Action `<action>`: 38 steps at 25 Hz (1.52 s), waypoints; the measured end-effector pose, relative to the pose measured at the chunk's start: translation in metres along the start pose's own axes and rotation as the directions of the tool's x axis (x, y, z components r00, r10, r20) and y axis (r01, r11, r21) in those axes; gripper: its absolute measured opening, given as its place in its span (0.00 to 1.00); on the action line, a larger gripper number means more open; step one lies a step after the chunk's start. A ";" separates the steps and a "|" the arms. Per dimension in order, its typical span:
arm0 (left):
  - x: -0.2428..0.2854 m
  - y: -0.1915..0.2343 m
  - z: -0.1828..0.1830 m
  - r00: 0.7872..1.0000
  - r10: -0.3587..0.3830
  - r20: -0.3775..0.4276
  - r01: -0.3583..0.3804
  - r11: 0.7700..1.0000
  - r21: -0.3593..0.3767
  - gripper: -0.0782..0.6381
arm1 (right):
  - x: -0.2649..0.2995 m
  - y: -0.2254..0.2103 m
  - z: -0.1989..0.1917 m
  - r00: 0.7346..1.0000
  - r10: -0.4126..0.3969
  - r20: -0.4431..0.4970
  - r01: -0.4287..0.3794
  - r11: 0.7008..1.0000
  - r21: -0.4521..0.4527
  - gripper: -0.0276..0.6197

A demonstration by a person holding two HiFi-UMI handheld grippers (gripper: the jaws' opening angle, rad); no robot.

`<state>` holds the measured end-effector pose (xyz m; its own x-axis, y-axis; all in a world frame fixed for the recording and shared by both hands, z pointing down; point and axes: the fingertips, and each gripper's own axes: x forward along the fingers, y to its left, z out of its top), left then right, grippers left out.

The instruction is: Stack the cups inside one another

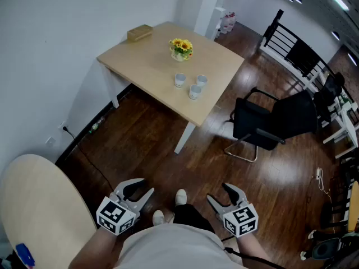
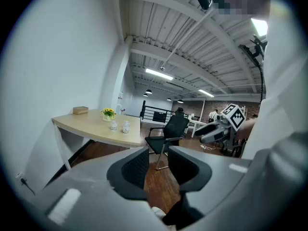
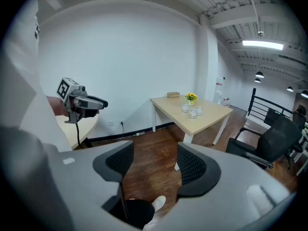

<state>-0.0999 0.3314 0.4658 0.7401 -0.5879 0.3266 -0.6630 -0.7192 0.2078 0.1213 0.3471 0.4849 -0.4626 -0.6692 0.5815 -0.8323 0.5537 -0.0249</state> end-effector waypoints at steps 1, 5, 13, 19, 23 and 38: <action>0.006 0.005 0.001 1.000 0.004 -0.001 -0.004 1.000 -0.003 0.29 | 0.006 -0.006 0.002 1.000 0.005 0.000 -0.005 1.000 0.003 0.48; 0.033 0.028 0.010 1.000 0.015 -0.006 -0.016 1.000 -0.012 0.30 | 0.038 -0.032 0.015 1.000 0.023 0.003 -0.023 1.000 0.008 0.50; 0.103 0.099 0.061 0.998 0.062 -0.027 -0.062 0.998 0.003 0.30 | 0.132 -0.111 0.075 0.997 0.075 0.013 -0.075 0.997 -0.027 0.52; 0.172 0.153 0.123 0.997 0.074 -0.002 -0.074 0.997 0.032 0.30 | 0.202 -0.187 0.130 0.996 0.089 0.001 -0.089 0.992 -0.093 0.55; 0.215 0.180 0.144 0.997 0.074 0.007 -0.074 0.996 0.038 0.30 | 0.255 -0.228 0.153 0.996 0.089 -0.026 -0.092 0.987 -0.133 0.56; 0.286 0.313 0.195 0.976 -0.194 -0.100 0.203 0.975 0.092 0.30 | 0.435 -0.309 0.182 0.975 -0.098 -0.201 0.098 0.995 -0.009 0.64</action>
<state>-0.0740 -0.1344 0.4445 0.8395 -0.3972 0.3708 -0.4855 -0.8547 0.1836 0.1220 -0.2055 0.5977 -0.3081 -0.6065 0.7329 -0.8709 0.4898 0.0393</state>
